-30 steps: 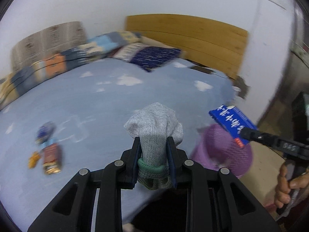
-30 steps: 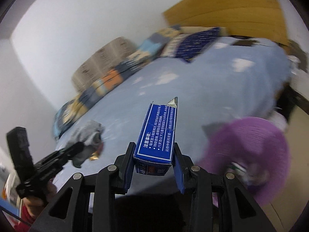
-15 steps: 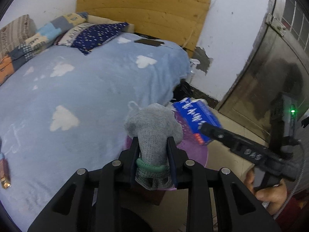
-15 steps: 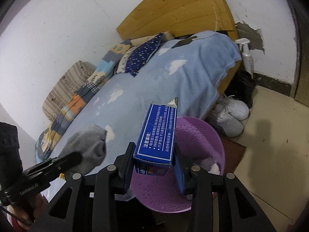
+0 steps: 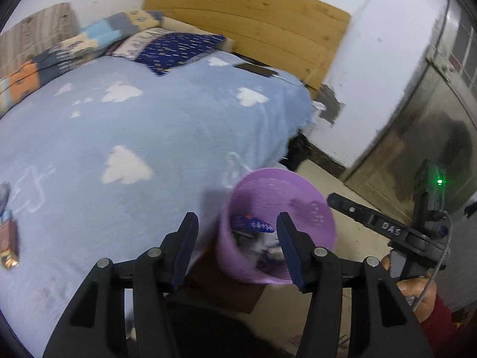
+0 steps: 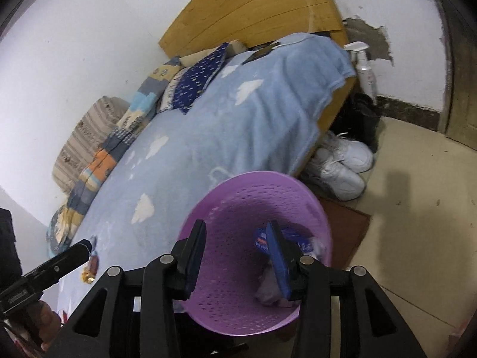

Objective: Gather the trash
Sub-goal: 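Move both open tools back over the remaining trash on the bed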

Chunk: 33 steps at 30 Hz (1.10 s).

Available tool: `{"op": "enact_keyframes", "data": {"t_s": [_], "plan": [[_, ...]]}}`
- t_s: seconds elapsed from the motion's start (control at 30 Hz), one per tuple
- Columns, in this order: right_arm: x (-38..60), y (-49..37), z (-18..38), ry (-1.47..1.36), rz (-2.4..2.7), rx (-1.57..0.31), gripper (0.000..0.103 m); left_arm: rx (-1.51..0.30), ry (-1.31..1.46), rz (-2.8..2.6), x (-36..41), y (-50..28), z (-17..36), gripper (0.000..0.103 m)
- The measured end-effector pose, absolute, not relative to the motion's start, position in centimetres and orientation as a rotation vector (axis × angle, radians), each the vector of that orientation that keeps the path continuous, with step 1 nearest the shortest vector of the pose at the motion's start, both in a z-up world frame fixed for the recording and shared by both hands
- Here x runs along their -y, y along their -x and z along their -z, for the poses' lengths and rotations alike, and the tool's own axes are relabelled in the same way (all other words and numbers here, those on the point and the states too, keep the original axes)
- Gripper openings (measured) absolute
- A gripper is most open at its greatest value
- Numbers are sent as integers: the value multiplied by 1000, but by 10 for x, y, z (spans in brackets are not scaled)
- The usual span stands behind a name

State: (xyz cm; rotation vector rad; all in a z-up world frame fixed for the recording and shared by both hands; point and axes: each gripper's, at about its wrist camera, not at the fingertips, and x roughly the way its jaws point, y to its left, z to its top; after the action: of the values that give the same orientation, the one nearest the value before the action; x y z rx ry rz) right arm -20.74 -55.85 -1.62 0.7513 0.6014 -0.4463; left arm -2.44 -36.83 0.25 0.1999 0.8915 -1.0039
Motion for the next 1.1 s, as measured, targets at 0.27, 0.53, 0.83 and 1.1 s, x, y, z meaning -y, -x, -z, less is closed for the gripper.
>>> {"op": "enact_keyframes", "data": {"t_s": [0.27,0.53,0.83,1.1], "plan": [[509,152,-6,-649,299,-647,44,-893,-125,869,288,-7,1,54],[449,95,-23,-547,174,-694,49,-884,-72,759,214,-27,5,54],[382,33,-31,-449,41,-773,54,-868,16,580,120,-64,9,54],[307,-44,-14,-394,-115,-902,64,-866,117,319,20,-115,26,54]]}}
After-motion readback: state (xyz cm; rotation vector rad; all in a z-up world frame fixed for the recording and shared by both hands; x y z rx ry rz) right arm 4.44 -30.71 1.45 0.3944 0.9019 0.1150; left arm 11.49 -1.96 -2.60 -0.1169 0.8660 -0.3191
